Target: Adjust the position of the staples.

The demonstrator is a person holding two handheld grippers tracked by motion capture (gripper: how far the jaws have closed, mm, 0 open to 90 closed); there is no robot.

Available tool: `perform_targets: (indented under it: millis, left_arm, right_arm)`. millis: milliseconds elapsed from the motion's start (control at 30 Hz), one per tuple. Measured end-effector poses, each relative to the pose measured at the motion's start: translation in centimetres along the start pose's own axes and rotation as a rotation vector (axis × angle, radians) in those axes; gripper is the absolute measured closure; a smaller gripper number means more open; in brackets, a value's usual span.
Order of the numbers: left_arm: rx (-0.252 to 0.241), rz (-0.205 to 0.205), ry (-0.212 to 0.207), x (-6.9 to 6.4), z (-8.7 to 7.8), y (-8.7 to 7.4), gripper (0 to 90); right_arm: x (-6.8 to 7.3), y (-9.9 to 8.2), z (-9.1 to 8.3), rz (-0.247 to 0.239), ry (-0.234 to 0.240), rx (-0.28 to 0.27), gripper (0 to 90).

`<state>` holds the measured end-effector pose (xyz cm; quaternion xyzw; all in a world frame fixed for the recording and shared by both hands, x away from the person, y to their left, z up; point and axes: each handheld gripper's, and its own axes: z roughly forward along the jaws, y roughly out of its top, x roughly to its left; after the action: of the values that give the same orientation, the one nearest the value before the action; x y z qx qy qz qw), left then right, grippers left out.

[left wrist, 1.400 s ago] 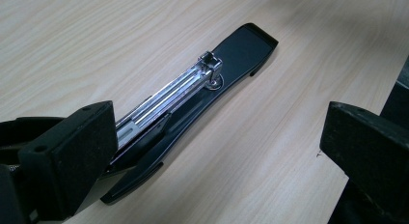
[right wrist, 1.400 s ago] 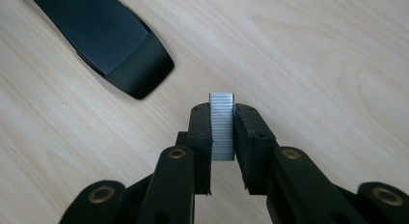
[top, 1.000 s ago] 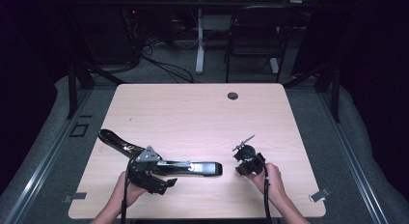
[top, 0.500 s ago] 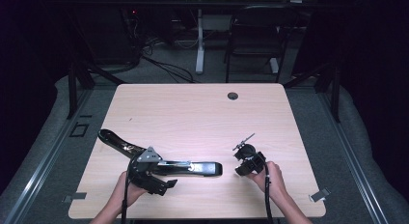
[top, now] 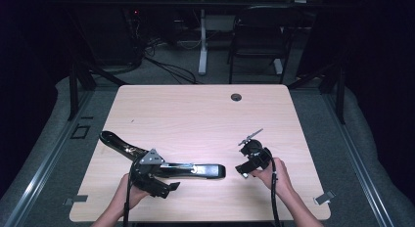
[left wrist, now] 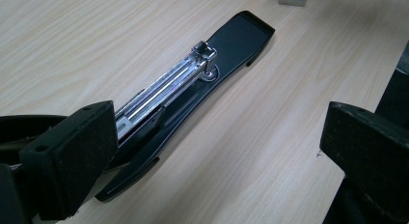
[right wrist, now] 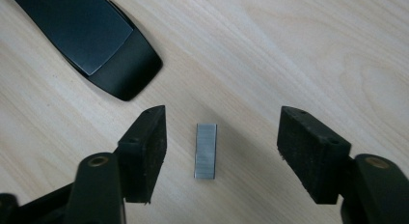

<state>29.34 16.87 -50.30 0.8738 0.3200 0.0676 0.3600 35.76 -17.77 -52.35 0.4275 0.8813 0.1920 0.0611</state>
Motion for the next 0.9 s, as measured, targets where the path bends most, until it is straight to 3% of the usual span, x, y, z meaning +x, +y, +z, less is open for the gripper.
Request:
perform_targets:
  millis: [133, 233, 467, 633, 833, 900]
  left_arm:
    - [0.002, -0.004, 0.001, 0.0, 0.0, 0.0, 0.0]
    - [0.003, -0.002, 0.002, 0.1, 0.0, 0.0, 0.0]
    - [0.004, 0.0, 0.004, 0.0, 0.0, 0.0, 0.0]
    - [0.005, 0.001, 0.004, 0.0, 0.0, 0.0, 0.0]
    - [0.006, 0.001, 0.005, 0.0, 0.0, 0.0, 0.0]
    - [0.008, 0.002, 0.004, 0.0, 0.1, 0.0, 0.0]
  right_arm:
    - [0.0, 0.1, 0.2, 0.011, -0.001, -0.019, 25.8]
    - [-0.2, 0.2, 0.3, 0.012, 0.001, -0.016, 27.2]
    - [-0.1, 0.1, 0.7, 0.018, 0.013, -0.017, 52.5]
    - [0.1, 0.2, 0.9, -0.007, 0.013, 0.023, 59.4]
    - [0.1, 0.3, 1.3, -0.009, -0.001, 0.043, 63.6]
    - [0.2, 0.2, 1.4, 0.01, 0.005, 0.034, 64.8]
